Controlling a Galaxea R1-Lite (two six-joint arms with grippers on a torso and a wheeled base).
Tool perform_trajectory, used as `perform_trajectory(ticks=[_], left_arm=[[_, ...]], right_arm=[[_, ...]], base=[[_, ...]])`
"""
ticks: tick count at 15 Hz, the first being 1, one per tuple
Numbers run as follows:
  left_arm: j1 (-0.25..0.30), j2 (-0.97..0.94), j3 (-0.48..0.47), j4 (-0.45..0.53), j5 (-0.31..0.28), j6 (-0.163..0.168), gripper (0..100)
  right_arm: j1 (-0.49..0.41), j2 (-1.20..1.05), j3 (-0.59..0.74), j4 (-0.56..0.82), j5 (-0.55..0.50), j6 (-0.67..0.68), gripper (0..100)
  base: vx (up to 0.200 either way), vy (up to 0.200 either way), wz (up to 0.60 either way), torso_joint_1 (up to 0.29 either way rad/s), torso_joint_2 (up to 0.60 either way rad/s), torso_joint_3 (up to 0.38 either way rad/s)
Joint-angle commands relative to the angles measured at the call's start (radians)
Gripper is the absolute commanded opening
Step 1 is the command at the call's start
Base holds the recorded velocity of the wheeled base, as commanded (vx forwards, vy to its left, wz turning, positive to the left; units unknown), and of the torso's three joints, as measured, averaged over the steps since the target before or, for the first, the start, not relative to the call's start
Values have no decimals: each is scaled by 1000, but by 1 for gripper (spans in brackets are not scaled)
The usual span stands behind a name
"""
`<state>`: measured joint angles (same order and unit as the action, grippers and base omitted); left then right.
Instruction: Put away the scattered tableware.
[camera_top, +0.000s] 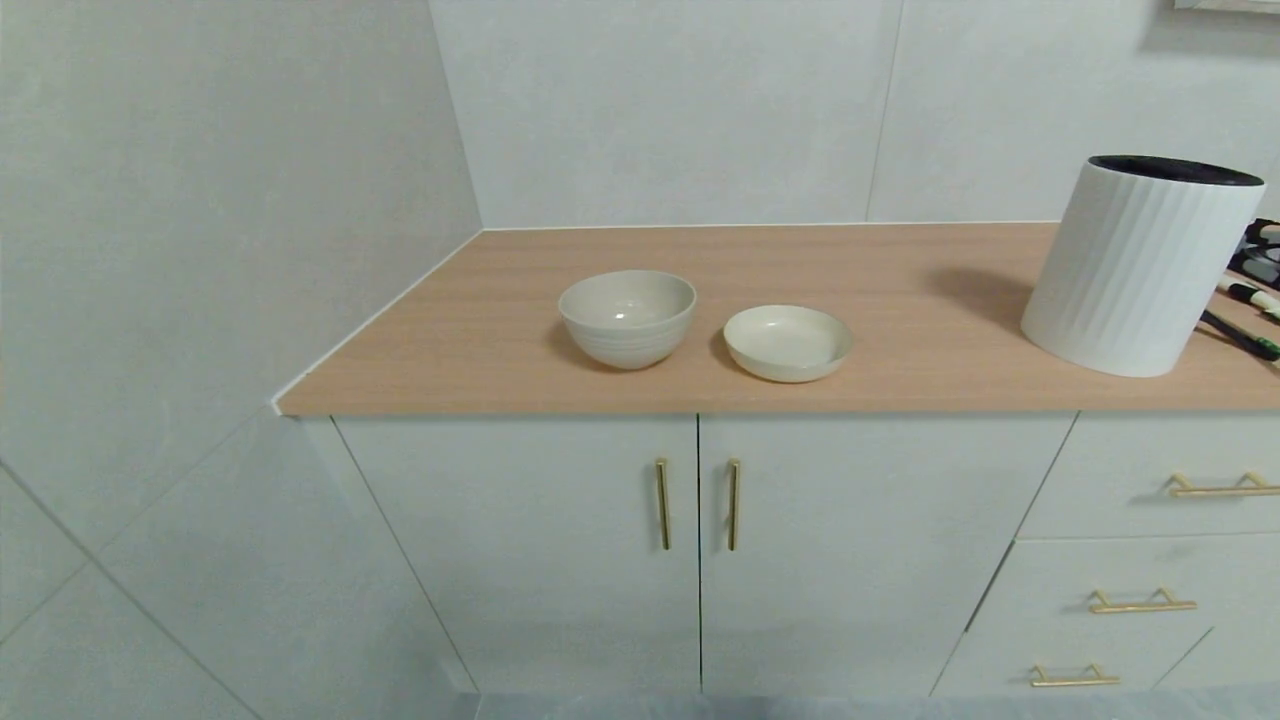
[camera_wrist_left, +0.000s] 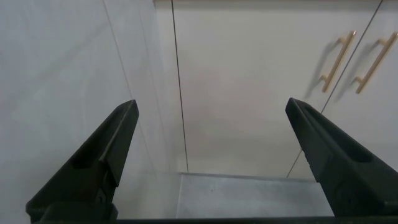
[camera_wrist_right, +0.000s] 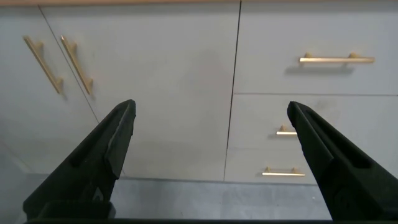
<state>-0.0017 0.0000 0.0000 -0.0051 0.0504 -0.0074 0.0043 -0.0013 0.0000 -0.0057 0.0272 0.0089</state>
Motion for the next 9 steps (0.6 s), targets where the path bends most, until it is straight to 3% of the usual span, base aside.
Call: perform_trajectory(ticks=[1,9], left_arm=[[0,0,0,-1,0,0,100],[0,0,0,-1,0,0,100]], right_arm=[[0,1,0,0,0,0,100],[0,1,0,0,0,0,100]], base=[[0,0,0,-183,491,290],[0,0,0,-158,467,305]])
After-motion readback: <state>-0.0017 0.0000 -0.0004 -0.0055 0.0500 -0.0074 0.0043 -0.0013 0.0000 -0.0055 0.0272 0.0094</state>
